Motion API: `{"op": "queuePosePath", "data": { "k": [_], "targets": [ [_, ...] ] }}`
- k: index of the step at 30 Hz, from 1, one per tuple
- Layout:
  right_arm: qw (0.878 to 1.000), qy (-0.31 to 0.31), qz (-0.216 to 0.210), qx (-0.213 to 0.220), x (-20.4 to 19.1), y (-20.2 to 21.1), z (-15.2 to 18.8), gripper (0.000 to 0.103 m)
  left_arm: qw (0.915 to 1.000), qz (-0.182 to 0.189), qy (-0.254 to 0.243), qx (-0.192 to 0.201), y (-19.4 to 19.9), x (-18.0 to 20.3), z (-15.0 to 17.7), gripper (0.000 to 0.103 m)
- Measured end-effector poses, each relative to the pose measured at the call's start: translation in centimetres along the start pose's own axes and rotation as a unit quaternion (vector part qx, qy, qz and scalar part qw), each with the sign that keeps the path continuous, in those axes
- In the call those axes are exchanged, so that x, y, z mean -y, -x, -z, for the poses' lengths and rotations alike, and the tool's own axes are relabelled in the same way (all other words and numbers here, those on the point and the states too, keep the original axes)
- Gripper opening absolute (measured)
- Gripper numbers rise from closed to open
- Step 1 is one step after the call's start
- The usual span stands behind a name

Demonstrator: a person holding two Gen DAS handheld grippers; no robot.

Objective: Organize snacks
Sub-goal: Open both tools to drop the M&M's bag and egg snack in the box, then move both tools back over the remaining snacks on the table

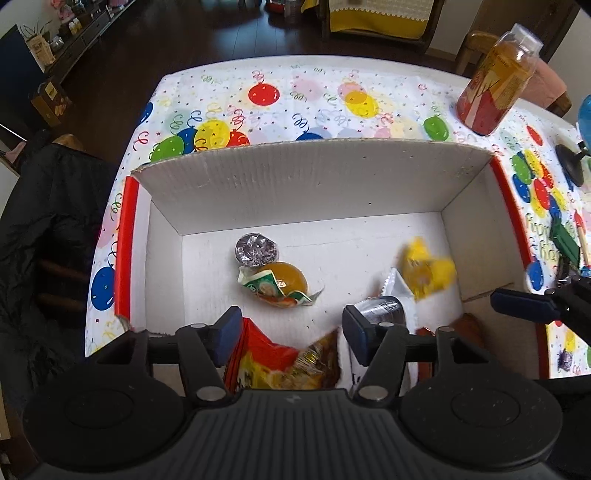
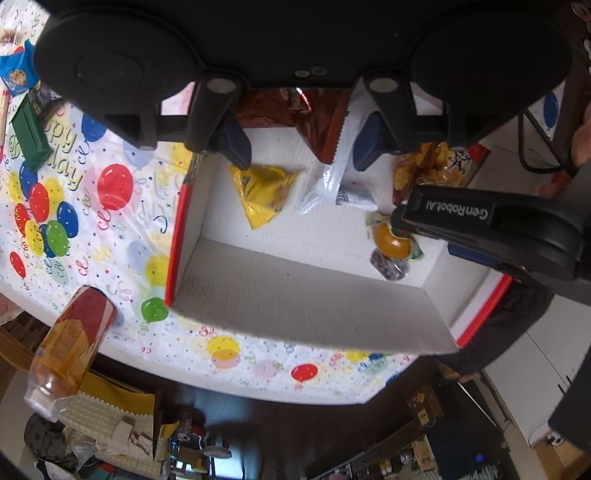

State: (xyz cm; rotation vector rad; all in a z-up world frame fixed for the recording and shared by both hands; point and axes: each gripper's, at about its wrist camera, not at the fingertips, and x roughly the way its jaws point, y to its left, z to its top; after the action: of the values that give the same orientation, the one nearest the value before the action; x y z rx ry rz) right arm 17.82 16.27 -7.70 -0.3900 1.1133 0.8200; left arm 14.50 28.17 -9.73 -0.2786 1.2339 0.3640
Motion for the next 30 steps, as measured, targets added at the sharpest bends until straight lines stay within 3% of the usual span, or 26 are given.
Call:
{"op": "queuePosePath", "data": {
  "k": [5, 20, 24, 26, 30],
  "targets": [
    [1.0, -0.004, -0.001, 0.018, -0.2, 2.1, 0.4, 0.073, 0.9998, 0.0, -0.004, 0.02, 2.0, 0.3, 0.8, 0.061],
    [0.997, -0.026, -0.017, 0.074, -0.2, 8.8, 2.9, 0.085, 0.9961, 0.006, -0.009, 0.088, 8.6, 1.2, 3.9, 0.061],
    [0.995, -0.036, -0.025, 0.086, 0.4, 10.6, 4.0, 0.088, 0.994, 0.012, -0.013, 0.108, 10.3, 2.0, 4.9, 0.072],
    [0.995, -0.041, -0.025, 0.092, 0.8, 11.5, 4.5, 0.102, 0.9929, 0.017, -0.016, 0.116, 11.0, 2.5, 5.5, 0.072],
    [0.993, -0.051, -0.03, 0.105, 1.8, 13.1, 5.8, 0.102, 0.9909, 0.028, -0.021, 0.13, 12.1, 4.0, 6.4, 0.077]
  ]
}}
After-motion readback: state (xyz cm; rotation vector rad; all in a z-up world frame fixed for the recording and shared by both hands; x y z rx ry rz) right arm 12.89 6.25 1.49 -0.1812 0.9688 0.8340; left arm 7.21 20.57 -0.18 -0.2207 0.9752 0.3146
